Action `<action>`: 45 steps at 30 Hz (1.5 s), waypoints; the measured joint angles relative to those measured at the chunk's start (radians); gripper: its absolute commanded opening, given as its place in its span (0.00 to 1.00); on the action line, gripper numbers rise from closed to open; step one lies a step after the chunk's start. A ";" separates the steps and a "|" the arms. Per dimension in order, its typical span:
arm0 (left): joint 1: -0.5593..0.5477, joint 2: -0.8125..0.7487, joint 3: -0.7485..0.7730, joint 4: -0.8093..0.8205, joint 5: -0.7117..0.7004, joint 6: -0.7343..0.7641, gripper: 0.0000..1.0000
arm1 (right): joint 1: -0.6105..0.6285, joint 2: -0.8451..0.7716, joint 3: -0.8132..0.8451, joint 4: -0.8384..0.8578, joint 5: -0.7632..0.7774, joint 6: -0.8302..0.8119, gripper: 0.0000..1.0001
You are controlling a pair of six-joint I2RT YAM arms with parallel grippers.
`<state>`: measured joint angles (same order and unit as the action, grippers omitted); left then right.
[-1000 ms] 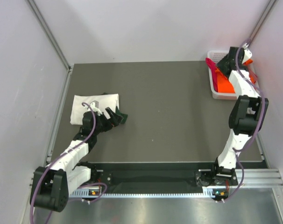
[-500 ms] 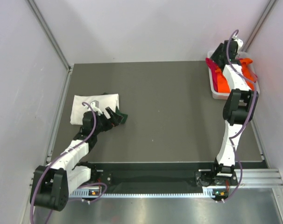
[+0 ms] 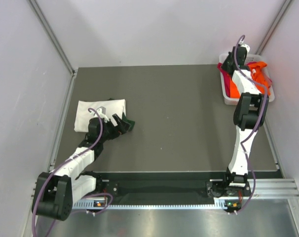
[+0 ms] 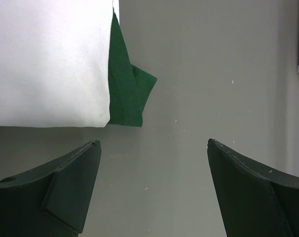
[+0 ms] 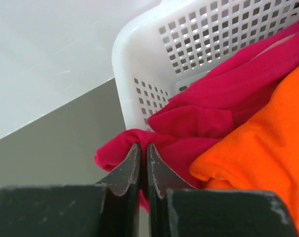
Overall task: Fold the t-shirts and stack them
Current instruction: Grab the tshirt from the pile, then move the tshirt to the center of the board
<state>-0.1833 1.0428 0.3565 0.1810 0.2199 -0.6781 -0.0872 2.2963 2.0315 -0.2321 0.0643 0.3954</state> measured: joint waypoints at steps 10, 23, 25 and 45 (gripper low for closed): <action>-0.009 -0.015 -0.005 0.003 0.000 0.001 0.93 | 0.019 -0.096 -0.045 -0.015 0.066 -0.007 0.00; -0.018 -0.015 -0.005 0.003 -0.001 0.008 0.92 | 0.029 -0.419 0.018 -0.074 -0.052 0.021 0.00; -0.019 -0.015 -0.005 0.003 -0.001 0.011 0.92 | 0.032 -0.467 0.011 -0.069 -0.130 0.036 0.00; -0.076 -0.019 -0.004 0.003 -0.011 0.028 0.92 | 0.327 -1.271 -0.978 0.012 -0.387 -0.016 0.00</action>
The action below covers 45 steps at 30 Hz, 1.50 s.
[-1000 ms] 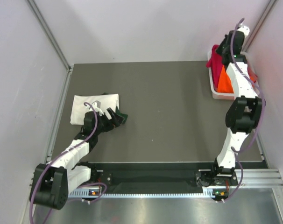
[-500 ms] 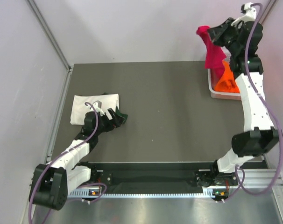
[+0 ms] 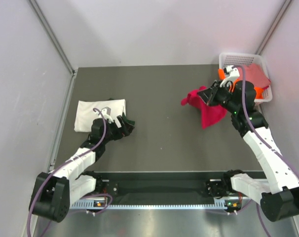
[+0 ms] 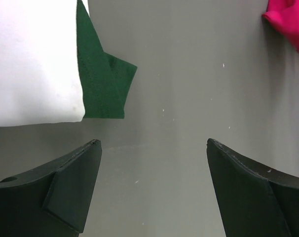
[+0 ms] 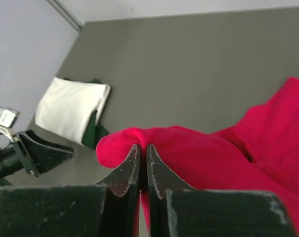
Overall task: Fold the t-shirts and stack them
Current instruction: Move the tshirt to the center of the board, then flatten the tshirt out
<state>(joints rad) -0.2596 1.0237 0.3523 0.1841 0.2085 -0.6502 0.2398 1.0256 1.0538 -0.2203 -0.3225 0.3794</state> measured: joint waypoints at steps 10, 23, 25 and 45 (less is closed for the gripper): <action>-0.032 0.004 0.002 0.000 -0.019 0.018 0.91 | 0.000 -0.016 0.162 -0.193 0.124 -0.066 0.00; -0.050 0.020 0.005 0.000 -0.043 0.026 0.91 | 0.049 0.195 0.885 -0.159 -0.062 0.036 0.00; -0.050 0.020 0.005 0.000 -0.045 0.027 0.91 | 0.054 0.195 0.882 -0.158 -0.076 0.044 0.00; -0.094 0.092 0.040 -0.005 -0.055 0.040 0.90 | 0.045 0.094 0.018 -0.129 0.251 -0.048 0.84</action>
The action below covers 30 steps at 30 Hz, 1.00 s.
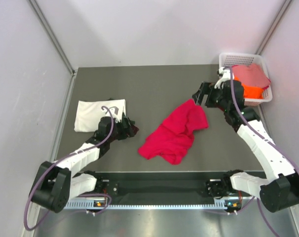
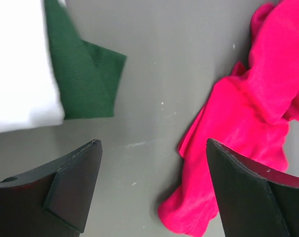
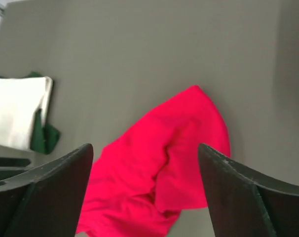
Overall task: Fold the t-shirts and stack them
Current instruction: Flatten the tshirt out
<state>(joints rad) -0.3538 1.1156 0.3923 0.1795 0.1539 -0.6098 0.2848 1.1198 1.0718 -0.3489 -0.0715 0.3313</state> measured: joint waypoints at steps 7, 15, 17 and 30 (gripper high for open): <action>-0.114 0.180 0.159 -0.060 -0.083 0.032 0.83 | 0.000 -0.005 -0.347 0.219 0.033 0.028 0.64; -0.118 0.390 0.388 -0.211 -0.176 0.032 0.78 | 0.001 -0.012 -0.493 0.411 0.048 0.047 0.56; -0.118 0.443 0.436 -0.255 -0.187 0.028 0.77 | 0.002 -0.020 -0.510 0.459 0.051 0.048 0.55; 0.080 0.577 0.534 -0.304 -0.170 -0.062 0.77 | 0.006 -0.032 -0.550 0.548 0.087 0.055 0.54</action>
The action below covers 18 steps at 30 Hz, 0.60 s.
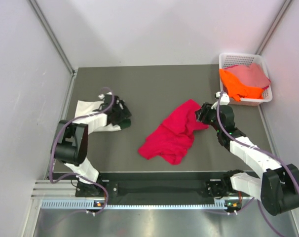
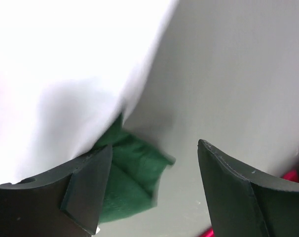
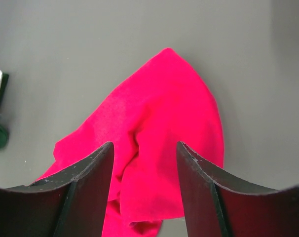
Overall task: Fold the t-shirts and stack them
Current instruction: Flatten the tshirt out
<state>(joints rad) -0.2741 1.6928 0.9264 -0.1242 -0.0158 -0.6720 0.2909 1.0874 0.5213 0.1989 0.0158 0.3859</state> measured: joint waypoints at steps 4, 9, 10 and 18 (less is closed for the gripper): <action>0.143 -0.078 -0.109 0.079 0.054 -0.054 0.78 | 0.000 0.000 0.000 0.001 0.008 0.000 0.56; 0.167 -0.136 -0.166 0.089 0.054 -0.054 0.79 | 0.001 0.013 0.000 0.000 0.013 0.001 0.60; 0.160 -0.148 -0.179 0.096 0.060 -0.047 0.80 | 0.001 0.022 0.000 0.001 0.010 0.000 0.60; -0.130 -0.214 -0.194 0.042 0.066 0.046 0.80 | 0.058 0.148 0.055 -0.058 -0.046 -0.019 0.67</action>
<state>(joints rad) -0.4038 1.4788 0.7326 -0.0822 0.0498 -0.6258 0.3492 1.2354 0.5766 0.1410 -0.0299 0.3672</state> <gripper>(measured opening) 0.796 0.644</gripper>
